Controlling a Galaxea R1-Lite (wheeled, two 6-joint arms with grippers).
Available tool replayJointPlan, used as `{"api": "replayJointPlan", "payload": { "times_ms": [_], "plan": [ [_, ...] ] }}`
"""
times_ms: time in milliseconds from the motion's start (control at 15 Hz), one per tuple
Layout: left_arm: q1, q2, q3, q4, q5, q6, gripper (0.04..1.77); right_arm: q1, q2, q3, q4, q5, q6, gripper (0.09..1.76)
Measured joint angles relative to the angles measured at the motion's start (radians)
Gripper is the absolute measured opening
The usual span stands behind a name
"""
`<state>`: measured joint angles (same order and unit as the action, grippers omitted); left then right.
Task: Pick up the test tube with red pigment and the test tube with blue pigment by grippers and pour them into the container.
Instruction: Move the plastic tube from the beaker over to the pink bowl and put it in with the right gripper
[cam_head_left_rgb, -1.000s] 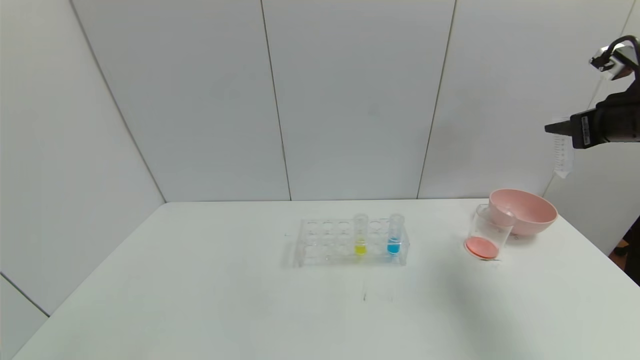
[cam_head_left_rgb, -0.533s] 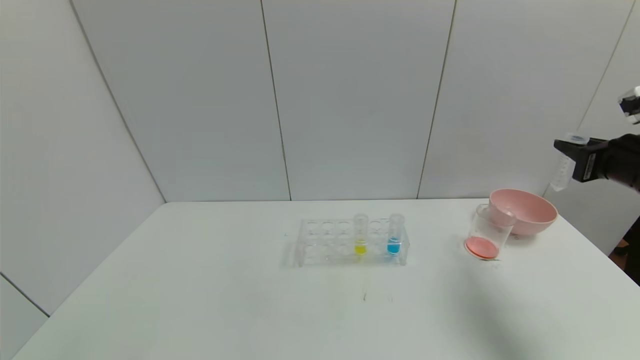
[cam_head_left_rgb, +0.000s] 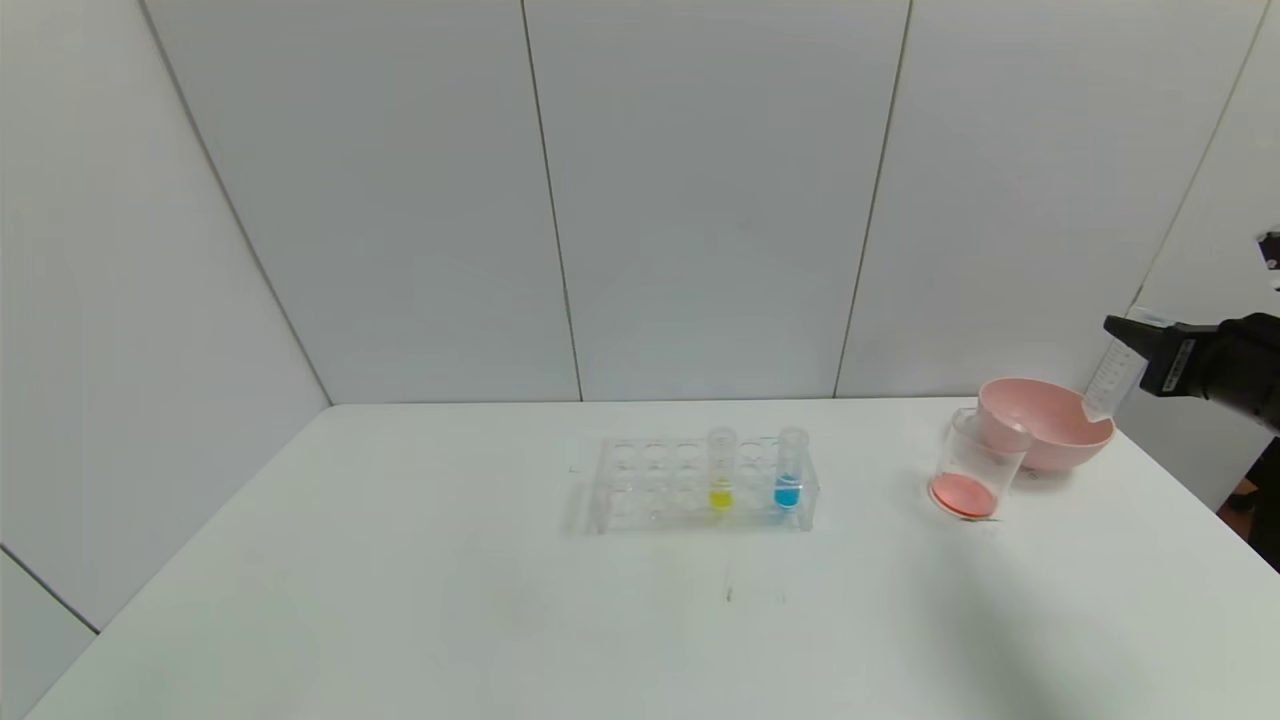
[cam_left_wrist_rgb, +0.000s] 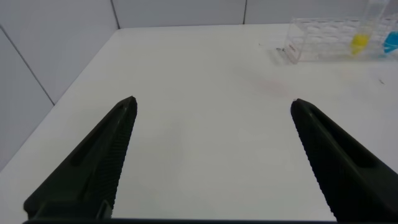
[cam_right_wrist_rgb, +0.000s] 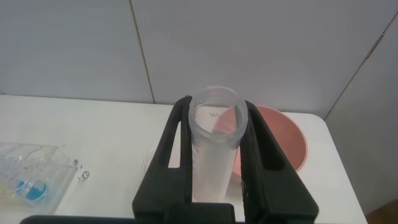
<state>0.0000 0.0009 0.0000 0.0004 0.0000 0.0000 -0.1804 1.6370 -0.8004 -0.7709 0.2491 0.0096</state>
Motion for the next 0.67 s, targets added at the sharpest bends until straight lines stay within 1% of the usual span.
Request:
{"api": "replayJointPlan", "payload": {
  "times_ms": [267, 400, 667],
  "plan": [
    [0.0, 0.0, 0.0, 0.0, 0.0, 0.0, 1.76, -0.026, 0.162, -0.113, -0.096, 0.003, 0.001, 0.5],
    [0.0, 0.0, 0.0, 0.0, 0.0, 0.0, 1.76, -0.043, 0.267, -0.206, -0.12, 0.001, 0.0, 0.5],
    [0.0, 0.0, 0.0, 0.0, 0.0, 0.0, 1.76, -0.069, 0.487, -0.425, -0.126, -0.034, -0.004, 0.5]
  ]
}}
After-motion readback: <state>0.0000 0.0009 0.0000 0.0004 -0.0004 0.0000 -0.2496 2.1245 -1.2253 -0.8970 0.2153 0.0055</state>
